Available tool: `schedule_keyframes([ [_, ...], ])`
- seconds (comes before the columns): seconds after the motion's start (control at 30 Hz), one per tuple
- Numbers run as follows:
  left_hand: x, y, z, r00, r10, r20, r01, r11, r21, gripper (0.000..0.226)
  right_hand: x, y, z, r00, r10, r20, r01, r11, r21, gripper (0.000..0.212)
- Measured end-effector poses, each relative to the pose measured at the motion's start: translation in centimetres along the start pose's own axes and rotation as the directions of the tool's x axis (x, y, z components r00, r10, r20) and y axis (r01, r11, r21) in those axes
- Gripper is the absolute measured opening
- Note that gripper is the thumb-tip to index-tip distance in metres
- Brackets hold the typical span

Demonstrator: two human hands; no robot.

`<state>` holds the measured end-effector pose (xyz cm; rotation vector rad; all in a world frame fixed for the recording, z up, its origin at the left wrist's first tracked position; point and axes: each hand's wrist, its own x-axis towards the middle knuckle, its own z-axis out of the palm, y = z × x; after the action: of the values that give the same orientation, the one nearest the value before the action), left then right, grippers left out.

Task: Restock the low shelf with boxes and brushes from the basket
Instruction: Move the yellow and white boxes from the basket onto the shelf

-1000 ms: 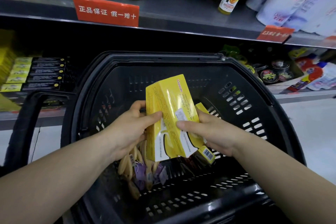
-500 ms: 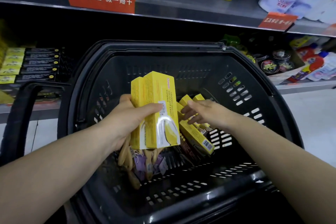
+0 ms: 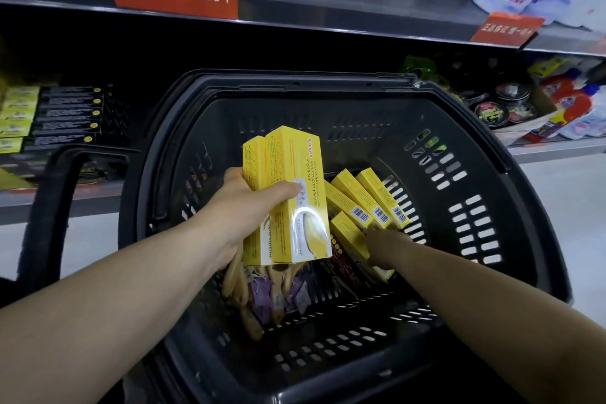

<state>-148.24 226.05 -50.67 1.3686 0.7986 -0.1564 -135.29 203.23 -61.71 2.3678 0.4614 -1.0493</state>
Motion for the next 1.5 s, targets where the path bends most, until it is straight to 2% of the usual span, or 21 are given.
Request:
schedule_keyframes([
  [0.07, 0.1, 0.2, 0.5, 1.0, 0.005, 0.02, -0.005, 1.0, -0.005, 0.058, 0.0, 0.3, -0.6, 0.995, 0.012, -0.098, -0.016, 0.999, -0.046, 0.042],
  [0.13, 0.2, 0.3, 1.0, 0.999, 0.006, 0.038, -0.006, 1.0, -0.012, 0.057, -0.2, 0.8, -1.0, 0.983, 0.012, -0.181, -0.024, 0.998, -0.063, 0.033],
  [0.2, 0.3, 0.4, 1.3, 0.999, 0.009, 0.052, -0.008, 1.0, -0.019, 0.058, -0.3, 1.2, -0.4, 0.994, -0.029, -0.107, 0.021, 0.997, -0.078, 0.038],
  [0.27, 0.4, 0.5, 1.4, 0.998, 0.015, 0.06, -0.015, 1.0, -0.014, 0.06, -0.3, 1.2, 0.6, 0.996, -0.078, 0.043, 0.083, 0.989, -0.121, 0.046],
  [0.33, 0.5, 0.5, 1.4, 0.998, 0.028, 0.055, -0.028, 1.0, -0.012, 0.061, -0.4, 0.8, 1.2, 0.994, -0.075, 0.082, 0.086, 0.987, -0.137, 0.052],
  [0.4, 0.7, 0.5, 1.3, 0.998, 0.047, 0.046, -0.047, 0.999, -0.009, 0.061, -0.4, 0.7, 1.1, 0.999, -0.044, 0.031, 0.046, 0.997, -0.068, 0.062],
  [0.43, 0.7, 0.5, 1.2, 0.998, 0.056, 0.041, -0.056, 0.998, -0.004, 0.06, -0.6, 0.6, 0.7, 0.999, -0.035, 0.002, 0.035, 0.999, -0.04, 0.059],
  [0.53, 0.9, 0.5, 1.2, 0.997, 0.068, 0.038, -0.069, 0.998, 0.004, 0.061, -1.4, 1.0, -1.8, 0.996, -0.053, -0.072, 0.056, 0.997, 0.043, 0.029],
  [0.57, 1.0, 0.5, 1.2, 0.997, 0.07, 0.04, -0.07, 0.998, 0.001, 0.061, -2.1, 1.3, -3.0, 0.996, -0.057, -0.067, 0.066, 0.988, 0.142, 0.031],
  [0.6, 1.0, 0.6, 1.2, 0.997, 0.071, 0.043, -0.071, 0.997, -0.003, 0.062, -2.8, 1.8, -4.1, 0.997, -0.058, -0.053, 0.072, 0.946, 0.316, 0.03],
  [0.63, 1.1, 0.6, 1.3, 0.996, 0.075, 0.045, -0.075, 0.997, -0.007, 0.062, -3.5, 2.4, -4.9, 0.998, -0.059, -0.034, 0.068, 0.831, 0.552, 0.024],
  [0.7, 1.1, 0.8, 1.4, 0.995, 0.088, 0.048, -0.087, 0.996, -0.02, 0.062, -5.6, 3.5, -6.7, 0.993, -0.117, -0.016, 0.062, 0.402, 0.914, 0.014],
  [0.73, 1.1, 0.9, 1.5, 0.994, 0.095, 0.05, -0.093, 0.995, -0.03, 0.062, -6.9, 4.2, -7.5, 0.985, -0.164, -0.057, 0.09, 0.202, 0.975, 0.015],
  [0.77, 1.1, 1.1, 1.6, 0.994, 0.101, 0.052, -0.099, 0.994, -0.046, 0.063, -8.2, 4.8, -8.3, 0.971, -0.207, -0.118, 0.132, 0.054, 0.99, 0.018],
  [0.87, 0.7, 1.7, 2.1, 0.99, 0.118, 0.073, -0.109, 0.987, -0.122, 0.063, -11.9, 5.4, -10.3, 0.898, -0.328, -0.294, 0.235, -0.208, 0.95, 0.035],
  [0.93, 0.4, 2.1, 2.3, 0.986, 0.14, 0.09, -0.123, 0.976, -0.178, 0.063, -13.5, 4.9, -10.8, 0.858, -0.37, -0.355, 0.262, -0.278, 0.924, 0.043],
  [1.03, -0.3, 2.9, 2.3, 0.977, 0.188, 0.096, -0.166, 0.965, -0.203, 0.063, -15.3, 2.9, -11.2, 0.844, -0.34, -0.415, 0.34, -0.26, 0.904, 0.05],
  [1.2, -1.5, 5.0, 0.2, 0.964, 0.267, 0.004, -0.261, 0.945, -0.197, 0.061, -18.3, -0.4, -12.8, 0.802, -0.264, -0.535, 0.481, -0.246, 0.842, 0.023],
  [1.33, -2.8, 6.3, -3.6, 0.96, 0.265, -0.088, -0.274, 0.953, -0.126, 0.087, -19.2, -3.0, -14.5, 0.805, -0.293, -0.516, 0.428, -0.316, 0.847, 0.046],
  [1.4, -3.7, 6.5, -6.1, 0.958, 0.255, -0.133, -0.267, 0.96, -0.085, 0.092, -19.2, -4.6, -15.6, 0.799, -0.345, -0.493, 0.385, -0.337, 0.859, 0.043],
  [1.5, -5.3, 6.2, -10.1, 0.952, 0.198, -0.234, -0.237, 0.959, -0.154, 0.081, -19.0, -7.4, -17.5, 0.793, -0.423, -0.437, 0.286, -0.375, 0.882, 0.027],
])
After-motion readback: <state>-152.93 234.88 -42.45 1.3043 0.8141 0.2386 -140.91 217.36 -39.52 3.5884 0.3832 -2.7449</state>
